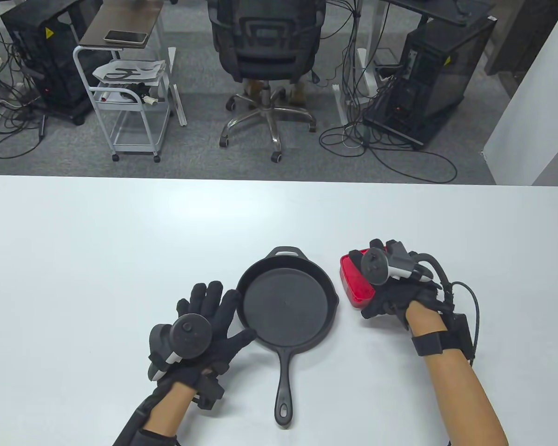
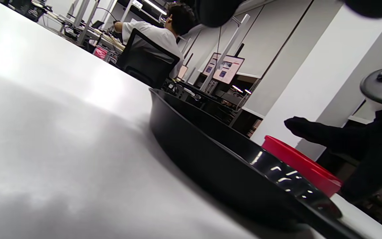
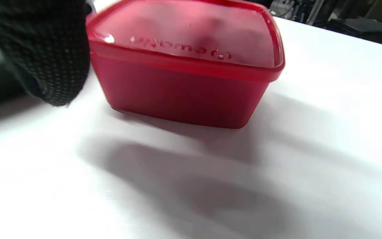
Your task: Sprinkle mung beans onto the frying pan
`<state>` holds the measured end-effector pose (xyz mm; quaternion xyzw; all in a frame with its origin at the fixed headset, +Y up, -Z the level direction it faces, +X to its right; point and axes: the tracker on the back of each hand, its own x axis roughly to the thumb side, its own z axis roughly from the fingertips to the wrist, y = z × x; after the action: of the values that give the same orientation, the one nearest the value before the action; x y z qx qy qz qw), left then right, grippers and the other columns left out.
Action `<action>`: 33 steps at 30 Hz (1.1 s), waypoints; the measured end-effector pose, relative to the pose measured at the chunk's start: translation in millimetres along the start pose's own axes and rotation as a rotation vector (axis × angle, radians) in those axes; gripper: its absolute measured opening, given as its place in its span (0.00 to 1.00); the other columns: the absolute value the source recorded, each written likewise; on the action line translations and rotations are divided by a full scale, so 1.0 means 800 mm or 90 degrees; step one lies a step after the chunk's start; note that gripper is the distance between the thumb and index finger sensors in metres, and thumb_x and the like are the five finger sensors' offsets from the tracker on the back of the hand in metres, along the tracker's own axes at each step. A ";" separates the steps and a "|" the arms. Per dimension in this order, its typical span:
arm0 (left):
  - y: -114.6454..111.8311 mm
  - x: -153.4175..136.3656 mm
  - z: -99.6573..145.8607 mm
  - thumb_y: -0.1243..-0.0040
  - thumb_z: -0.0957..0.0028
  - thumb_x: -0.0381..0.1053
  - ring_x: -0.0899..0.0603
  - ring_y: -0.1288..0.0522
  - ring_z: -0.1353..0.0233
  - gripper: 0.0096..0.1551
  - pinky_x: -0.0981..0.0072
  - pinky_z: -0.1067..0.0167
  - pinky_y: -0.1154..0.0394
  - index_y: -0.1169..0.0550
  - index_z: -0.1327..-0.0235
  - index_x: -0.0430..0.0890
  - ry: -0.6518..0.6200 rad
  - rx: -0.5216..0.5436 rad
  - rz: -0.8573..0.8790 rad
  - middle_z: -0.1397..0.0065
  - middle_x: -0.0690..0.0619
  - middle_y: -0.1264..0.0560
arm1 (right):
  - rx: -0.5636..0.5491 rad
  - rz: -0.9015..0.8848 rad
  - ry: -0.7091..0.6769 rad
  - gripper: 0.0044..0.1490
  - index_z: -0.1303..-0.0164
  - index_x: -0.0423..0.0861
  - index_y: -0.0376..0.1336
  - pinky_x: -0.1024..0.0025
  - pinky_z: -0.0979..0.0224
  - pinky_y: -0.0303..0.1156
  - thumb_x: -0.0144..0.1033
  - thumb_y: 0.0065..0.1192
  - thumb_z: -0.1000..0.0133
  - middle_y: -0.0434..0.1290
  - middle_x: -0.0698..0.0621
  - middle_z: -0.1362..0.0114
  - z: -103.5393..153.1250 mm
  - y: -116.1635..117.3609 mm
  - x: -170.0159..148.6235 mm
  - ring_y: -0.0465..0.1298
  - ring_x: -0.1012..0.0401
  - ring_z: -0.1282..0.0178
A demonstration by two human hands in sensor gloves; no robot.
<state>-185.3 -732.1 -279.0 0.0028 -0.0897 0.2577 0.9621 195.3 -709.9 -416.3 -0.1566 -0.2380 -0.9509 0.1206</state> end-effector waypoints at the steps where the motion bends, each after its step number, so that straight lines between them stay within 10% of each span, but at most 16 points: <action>1: 0.000 -0.002 0.000 0.53 0.57 0.87 0.41 0.63 0.12 0.59 0.32 0.23 0.63 0.40 0.15 0.56 0.004 -0.003 -0.002 0.09 0.52 0.55 | 0.024 0.034 0.001 0.85 0.22 0.62 0.17 0.22 0.21 0.37 0.63 0.81 0.54 0.18 0.38 0.13 -0.011 -0.001 0.002 0.24 0.36 0.15; 18: 0.006 -0.025 -0.007 0.51 0.57 0.87 0.40 0.62 0.12 0.59 0.33 0.23 0.62 0.40 0.15 0.56 0.062 -0.005 0.028 0.09 0.51 0.54 | 0.013 -0.006 -0.038 0.84 0.18 0.65 0.23 0.24 0.26 0.60 0.67 0.85 0.56 0.32 0.30 0.11 -0.037 0.013 -0.022 0.38 0.30 0.15; 33: 0.008 -0.021 -0.002 0.55 0.56 0.89 0.37 0.54 0.14 0.60 0.34 0.23 0.50 0.38 0.16 0.54 0.046 -0.007 0.128 0.11 0.48 0.47 | -0.054 -0.029 0.010 0.85 0.16 0.62 0.25 0.27 0.29 0.65 0.75 0.81 0.59 0.39 0.30 0.10 0.079 -0.039 0.005 0.45 0.29 0.15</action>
<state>-202.5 -735.1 -283.9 -0.0206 -0.0562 0.3524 0.9339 197.1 -653.2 -374.7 -0.1486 -0.1998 -0.9640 0.0937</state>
